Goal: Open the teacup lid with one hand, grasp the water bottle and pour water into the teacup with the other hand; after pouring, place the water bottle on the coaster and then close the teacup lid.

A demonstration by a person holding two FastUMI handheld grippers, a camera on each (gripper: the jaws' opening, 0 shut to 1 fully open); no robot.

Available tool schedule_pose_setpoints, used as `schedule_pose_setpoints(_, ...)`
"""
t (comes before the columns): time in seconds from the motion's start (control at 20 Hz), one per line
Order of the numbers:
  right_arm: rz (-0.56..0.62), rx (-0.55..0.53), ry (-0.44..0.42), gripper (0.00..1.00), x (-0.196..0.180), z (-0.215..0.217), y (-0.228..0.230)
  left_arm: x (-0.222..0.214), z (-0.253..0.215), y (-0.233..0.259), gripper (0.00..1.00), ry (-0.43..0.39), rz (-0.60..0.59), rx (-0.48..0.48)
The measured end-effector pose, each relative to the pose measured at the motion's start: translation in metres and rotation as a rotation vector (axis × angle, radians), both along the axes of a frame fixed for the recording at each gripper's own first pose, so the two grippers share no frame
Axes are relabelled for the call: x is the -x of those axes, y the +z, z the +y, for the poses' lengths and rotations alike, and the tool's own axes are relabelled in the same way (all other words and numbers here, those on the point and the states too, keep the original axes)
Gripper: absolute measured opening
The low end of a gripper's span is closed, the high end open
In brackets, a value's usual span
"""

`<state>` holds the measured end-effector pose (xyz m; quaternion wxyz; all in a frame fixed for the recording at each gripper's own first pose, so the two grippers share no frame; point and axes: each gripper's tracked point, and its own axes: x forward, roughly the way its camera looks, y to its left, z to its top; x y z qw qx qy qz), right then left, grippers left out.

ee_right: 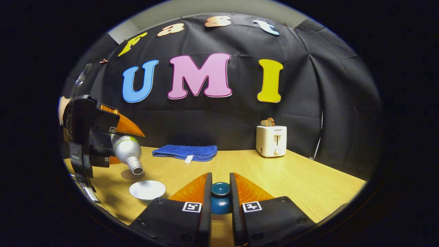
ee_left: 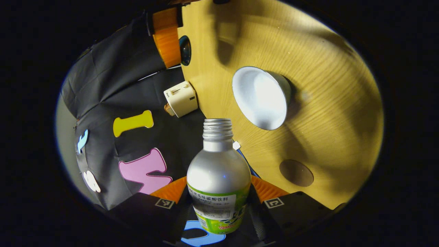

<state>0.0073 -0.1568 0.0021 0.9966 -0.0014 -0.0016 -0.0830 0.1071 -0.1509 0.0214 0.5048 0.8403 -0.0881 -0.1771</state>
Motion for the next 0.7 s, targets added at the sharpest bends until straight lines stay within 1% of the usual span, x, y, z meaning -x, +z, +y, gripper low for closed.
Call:
schedule_pose_setpoints(0.05, 0.000, 0.000, -0.003, 0.28, 0.001, -0.001, 0.000, 0.000, 0.001, 0.002, 0.80, 0.007, 0.008, 0.062)
schedule_pose_setpoints(0.1, -0.001, 0.001, -0.004, 0.28, 0.002, -0.001, 0.000, -0.001, 0.004, 0.009, 0.79, 0.016, 0.022, 0.147)
schedule_pose_setpoints(0.25, 0.000, 0.001, 0.006, 0.28, 0.003, 0.001, 0.000, 0.004, 0.010, 0.031, 0.79, 0.031, 0.067, 0.493)
schedule_pose_setpoints(0.35, -0.001, 0.000, 0.007, 0.28, 0.005, 0.001, 0.001, -0.001, 0.025, 0.057, 0.79, 0.048, 0.054, 0.716)
schedule_pose_setpoints(0.5, -0.002, 0.001, 0.007, 0.28, 0.005, 0.001, 0.001, -0.013, 0.050, 0.073, 0.79, 0.105, 0.085, 1.021)
schedule_pose_setpoints(0.6, -0.001, 0.001, 0.007, 0.28, 0.004, 0.001, 0.000, -0.025, 0.065, 0.070, 0.79, 0.143, 0.143, 1.254)
schedule_pose_setpoints(0.7, 0.000, 0.001, 0.007, 0.28, 0.004, 0.001, 0.000, -0.038, 0.073, 0.063, 0.78, 0.176, 0.238, 1.502)
